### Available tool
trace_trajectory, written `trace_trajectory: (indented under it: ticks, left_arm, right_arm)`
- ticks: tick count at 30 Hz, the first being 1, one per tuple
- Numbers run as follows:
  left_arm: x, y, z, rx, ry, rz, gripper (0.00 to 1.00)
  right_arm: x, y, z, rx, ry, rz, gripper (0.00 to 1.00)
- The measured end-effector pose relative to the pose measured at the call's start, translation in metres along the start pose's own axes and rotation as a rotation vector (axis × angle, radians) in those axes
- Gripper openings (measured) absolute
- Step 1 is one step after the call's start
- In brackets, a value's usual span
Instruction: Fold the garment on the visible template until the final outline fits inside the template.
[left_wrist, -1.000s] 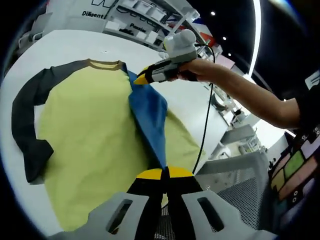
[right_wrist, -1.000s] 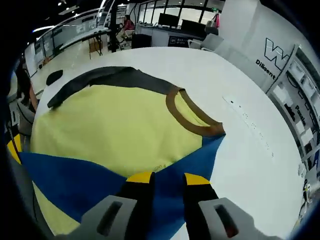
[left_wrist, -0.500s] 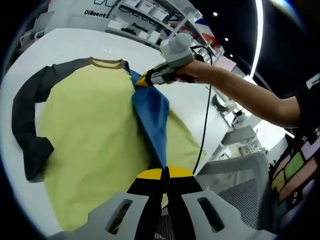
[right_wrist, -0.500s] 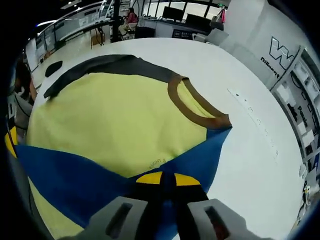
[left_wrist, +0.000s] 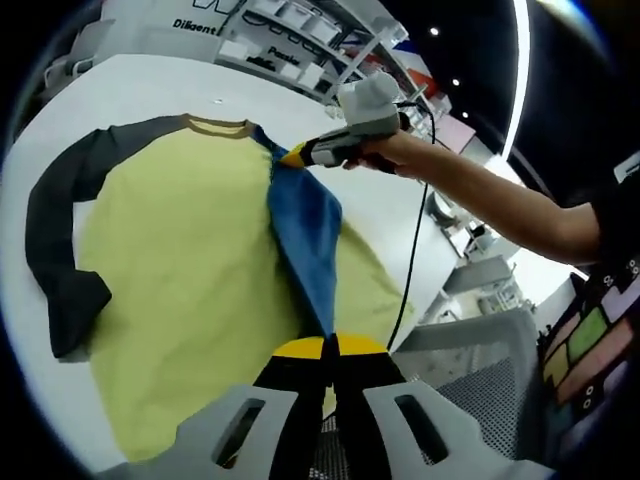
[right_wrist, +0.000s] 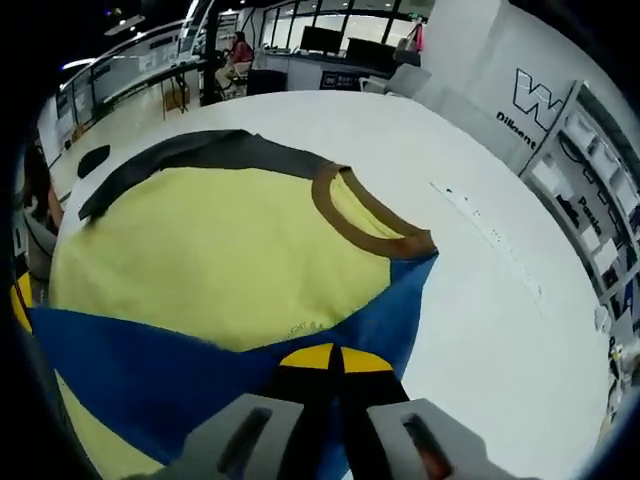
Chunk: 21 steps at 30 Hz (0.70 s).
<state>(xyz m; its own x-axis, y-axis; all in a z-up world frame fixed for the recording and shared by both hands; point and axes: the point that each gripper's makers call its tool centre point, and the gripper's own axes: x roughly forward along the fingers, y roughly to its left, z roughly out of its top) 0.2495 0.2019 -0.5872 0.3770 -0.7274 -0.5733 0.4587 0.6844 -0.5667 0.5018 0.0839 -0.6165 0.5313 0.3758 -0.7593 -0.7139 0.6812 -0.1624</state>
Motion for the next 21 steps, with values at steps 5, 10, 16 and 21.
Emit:
trace_trajectory:
  ticks: [5,10,16,21]
  left_arm:
    - [-0.002,0.004,0.006,-0.005,-0.018,0.008,0.00]
    - [-0.007,0.016,0.022,0.003,-0.045,0.034,0.00]
    - [-0.012,0.034,0.047,0.016,-0.076,0.079,0.00]
    - [-0.011,0.053,0.066,0.024,-0.101,0.121,0.00]
  right_arm:
    - [-0.012,-0.013,0.006,0.064,-0.053,-0.029,0.00]
    - [-0.018,-0.023,0.004,0.087,-0.072,-0.056,0.00]
    - [-0.024,-0.037,0.005,0.141,-0.098,-0.092,0.00]
    - [-0.026,-0.048,0.004,0.176,-0.105,-0.115,0.00]
